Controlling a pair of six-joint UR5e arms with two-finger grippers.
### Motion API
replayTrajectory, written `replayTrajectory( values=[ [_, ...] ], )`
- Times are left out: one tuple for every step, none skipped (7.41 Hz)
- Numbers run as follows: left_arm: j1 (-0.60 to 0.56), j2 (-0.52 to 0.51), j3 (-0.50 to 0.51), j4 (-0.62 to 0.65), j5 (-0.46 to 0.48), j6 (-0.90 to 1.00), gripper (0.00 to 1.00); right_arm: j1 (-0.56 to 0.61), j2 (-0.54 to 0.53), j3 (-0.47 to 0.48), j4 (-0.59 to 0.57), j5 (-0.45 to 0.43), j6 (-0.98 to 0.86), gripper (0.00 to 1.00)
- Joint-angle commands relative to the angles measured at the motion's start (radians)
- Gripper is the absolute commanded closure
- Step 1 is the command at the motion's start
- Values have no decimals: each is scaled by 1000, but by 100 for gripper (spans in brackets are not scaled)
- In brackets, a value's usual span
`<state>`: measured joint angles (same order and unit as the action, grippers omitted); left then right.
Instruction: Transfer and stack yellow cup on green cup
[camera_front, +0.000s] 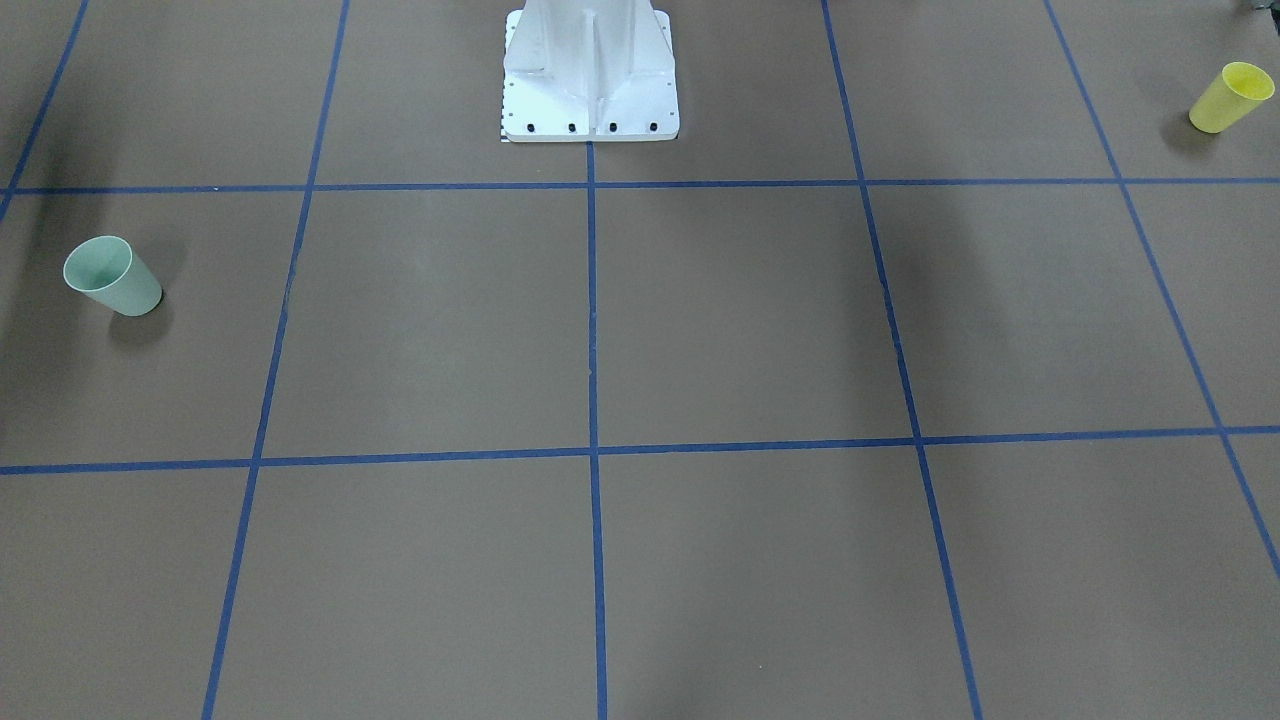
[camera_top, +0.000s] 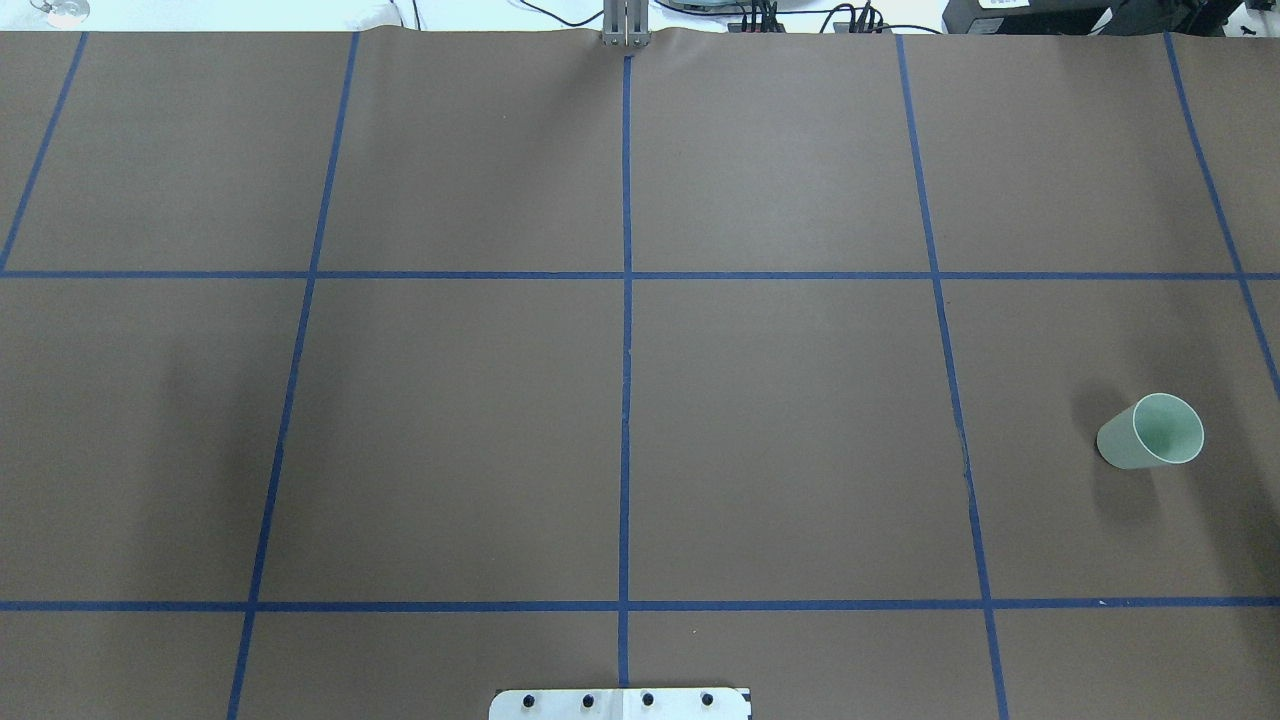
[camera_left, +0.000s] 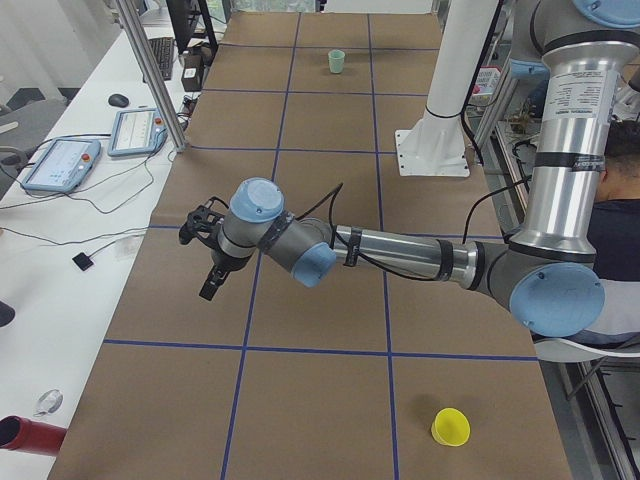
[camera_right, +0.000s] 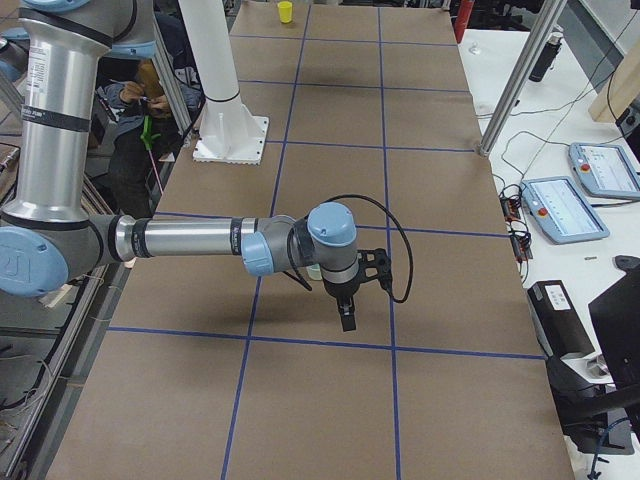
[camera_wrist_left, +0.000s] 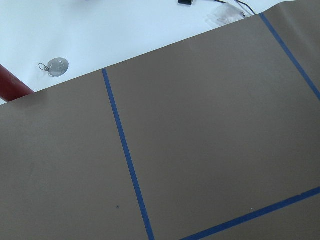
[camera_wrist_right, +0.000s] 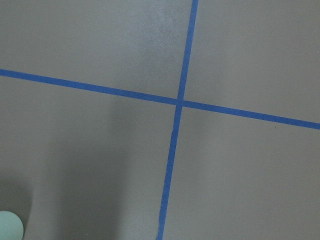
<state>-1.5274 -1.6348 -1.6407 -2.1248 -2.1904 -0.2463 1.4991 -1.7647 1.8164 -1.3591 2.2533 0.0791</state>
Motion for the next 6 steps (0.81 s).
replayTrajectory(
  values=[
    [4,55,-82,-21,190,-258,0,0,-1,0,0,0,4,0],
    [56,78,-124,-24,290,-374,0,0,-1,0,0,0,4,0],
    [155,125,-152,-20,467,-484,0,0,-1,0,0,0,2,0],
    [238,160,-156,-14,642,-607,0,0,-1,0,0,0,2,0],
    [277,214,-156,-12,760,-692,0,0,-1,-3,0,0,2,0],
    [277,260,-156,-1,831,-738,0,0,-4,-3,0,0,1,0]
  ],
)
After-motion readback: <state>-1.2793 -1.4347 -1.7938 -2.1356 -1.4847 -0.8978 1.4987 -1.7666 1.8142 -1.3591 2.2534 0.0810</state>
